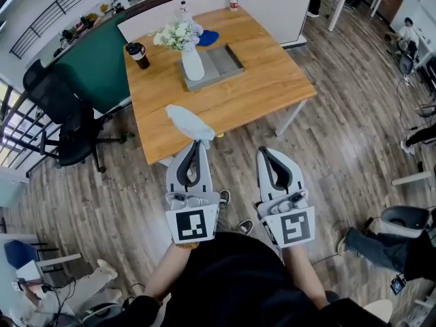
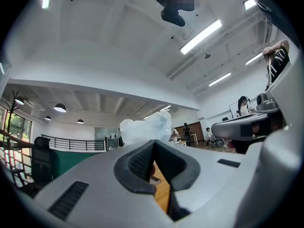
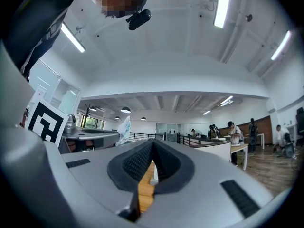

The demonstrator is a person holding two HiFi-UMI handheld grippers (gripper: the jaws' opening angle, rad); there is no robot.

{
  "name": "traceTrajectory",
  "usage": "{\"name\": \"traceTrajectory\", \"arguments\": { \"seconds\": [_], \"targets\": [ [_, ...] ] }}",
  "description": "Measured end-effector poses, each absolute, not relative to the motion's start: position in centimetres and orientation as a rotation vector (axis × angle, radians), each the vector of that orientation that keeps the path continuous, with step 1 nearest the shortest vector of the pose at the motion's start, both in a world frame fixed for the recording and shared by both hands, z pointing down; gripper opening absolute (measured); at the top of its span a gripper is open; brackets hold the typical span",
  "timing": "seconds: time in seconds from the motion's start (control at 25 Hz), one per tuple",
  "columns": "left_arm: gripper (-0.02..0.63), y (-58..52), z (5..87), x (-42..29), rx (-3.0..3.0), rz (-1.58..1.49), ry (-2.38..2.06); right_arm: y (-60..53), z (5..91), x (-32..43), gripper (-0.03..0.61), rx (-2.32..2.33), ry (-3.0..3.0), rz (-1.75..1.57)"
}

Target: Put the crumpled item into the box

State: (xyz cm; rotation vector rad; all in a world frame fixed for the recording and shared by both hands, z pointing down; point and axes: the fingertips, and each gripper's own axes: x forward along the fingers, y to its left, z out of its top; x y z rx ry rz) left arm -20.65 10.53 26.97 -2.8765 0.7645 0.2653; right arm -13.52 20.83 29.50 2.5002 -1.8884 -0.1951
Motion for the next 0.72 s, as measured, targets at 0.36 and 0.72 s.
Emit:
{"name": "traceTrajectory", "arguments": {
  "seconds": [0.36,0.72],
  "targets": [
    [0.023,7.2,27.9,-20.4,-2.921,0.280,0.804,17.6,30.0,-13.2,0.005,2.444,-1.878,-0.169],
    [0.023,4.5,27.8,-18.3,-2.952,0.333,0.800,13.4,27.7,-11.8,0.005,2.474,-1.882,-0.238]
  ]
}}
